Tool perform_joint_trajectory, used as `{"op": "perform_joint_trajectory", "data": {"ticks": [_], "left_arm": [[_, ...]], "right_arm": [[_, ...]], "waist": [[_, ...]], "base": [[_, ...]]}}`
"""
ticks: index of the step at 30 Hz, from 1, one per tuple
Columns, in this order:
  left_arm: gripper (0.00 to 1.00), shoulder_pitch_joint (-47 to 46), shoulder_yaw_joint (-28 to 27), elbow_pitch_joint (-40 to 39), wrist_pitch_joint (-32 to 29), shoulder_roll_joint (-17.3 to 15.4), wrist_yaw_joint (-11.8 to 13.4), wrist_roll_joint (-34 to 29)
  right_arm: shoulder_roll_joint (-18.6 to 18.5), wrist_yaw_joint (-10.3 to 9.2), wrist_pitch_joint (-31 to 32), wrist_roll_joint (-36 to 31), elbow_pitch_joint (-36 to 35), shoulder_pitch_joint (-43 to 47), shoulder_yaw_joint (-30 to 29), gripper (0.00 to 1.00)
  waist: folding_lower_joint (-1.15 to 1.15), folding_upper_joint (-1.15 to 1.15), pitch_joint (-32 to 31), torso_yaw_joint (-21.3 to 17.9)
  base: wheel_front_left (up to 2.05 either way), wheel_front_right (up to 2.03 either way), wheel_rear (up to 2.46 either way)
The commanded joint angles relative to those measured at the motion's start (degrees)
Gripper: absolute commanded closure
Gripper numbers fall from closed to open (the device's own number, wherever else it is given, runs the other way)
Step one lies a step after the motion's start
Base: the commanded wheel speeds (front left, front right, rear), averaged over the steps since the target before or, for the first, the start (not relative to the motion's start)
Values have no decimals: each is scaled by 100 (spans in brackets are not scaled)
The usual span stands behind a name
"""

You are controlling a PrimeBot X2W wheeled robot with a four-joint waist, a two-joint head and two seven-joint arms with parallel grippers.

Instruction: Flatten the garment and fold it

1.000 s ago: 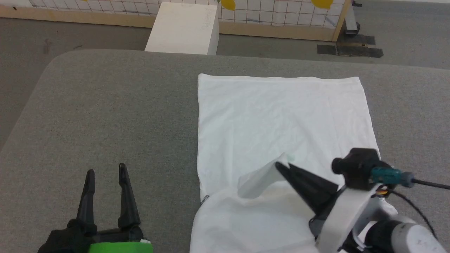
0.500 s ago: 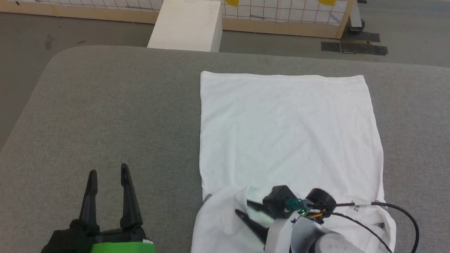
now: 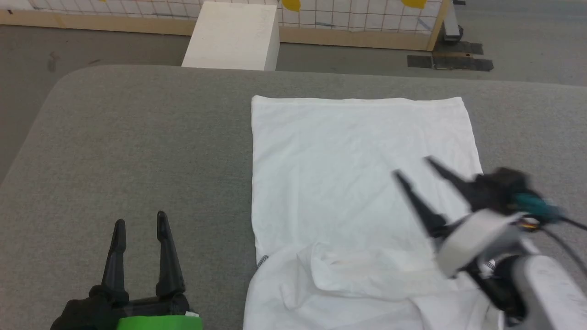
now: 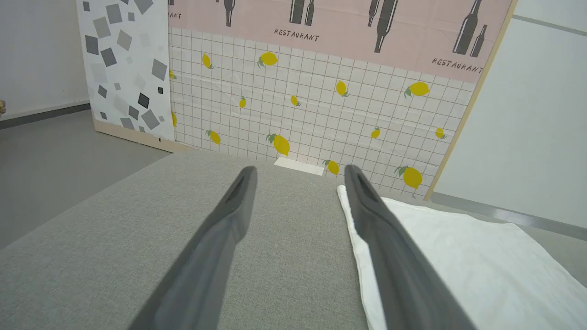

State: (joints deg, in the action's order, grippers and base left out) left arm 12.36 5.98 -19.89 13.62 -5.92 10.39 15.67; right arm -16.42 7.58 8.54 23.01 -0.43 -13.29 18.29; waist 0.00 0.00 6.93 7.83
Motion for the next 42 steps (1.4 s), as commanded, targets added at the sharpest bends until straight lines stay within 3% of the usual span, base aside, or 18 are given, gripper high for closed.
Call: {"op": "perform_joint_trajectory", "data": {"ticks": [1,4,7,11,16,20,26,28,32,35,42], "left_arm": [[0,64,2,-39,-21,-46,25,-41],[0,61,8,-55,-22,-56,26,-38],[0,61,26,-45,-9,-65,6,-33],[0,67,29,23,18,-37,17,6],[0,21,68,142,43,-24,30,-29],[0,-354,125,138,-129,-249,-46,-244],[0,-1969,200,235,-1190,-808,-432,-460],[0,-2927,256,492,-1870,-1120,-724,-494],[0,-4214,178,968,-2671,-1091,-935,-42],[0,-5045,163,1418,-3128,-1290,-1086,-16],[0,-6017,342,2241,-3776,-1512,-1330,-38]], "right_arm": [[9,-9,-20,-188,-227,284,-476,0],[197,-9,-48,-657,-734,764,-1567,0],[621,-9,-106,-1082,-1157,1244,-2463,0],[1036,-9,-241,-1476,-1382,1699,-2967,0],[1271,-9,-386,-1514,-1392,1941,-3051,0],[1321,-9,-427,-1499,-1445,1914,-3011,0],[1336,-9,-406,-1521,-1645,1663,-2908,0],[1302,-9,-389,-1508,-1769,1530,-2832,0],[1205,-9,-378,-1423,-1954,1304,-2728,0],[1100,-9,-384,-1341,-2019,1090,-2635,0],[934,-9,-488,-1202,-1912,723,-2509,0]], "waist": [[0,0,7,-82],[0,0,13,-176],[0,0,37,-293],[0,0,68,-443],[0,0,118,-587],[0,0,249,-661],[0,0,669,-673],[0,0,961,-681],[0,0,1435,-704],[0,0,1813,-784],[0,0,2496,-1001]], "base": [[0,0,0],[0,0,0],[0,0,0],[0,0,0],[0,0,0],[0,0,0],[0,0,0],[0,0,0],[0,0,0],[0,0,0],[0,0,0]]}}
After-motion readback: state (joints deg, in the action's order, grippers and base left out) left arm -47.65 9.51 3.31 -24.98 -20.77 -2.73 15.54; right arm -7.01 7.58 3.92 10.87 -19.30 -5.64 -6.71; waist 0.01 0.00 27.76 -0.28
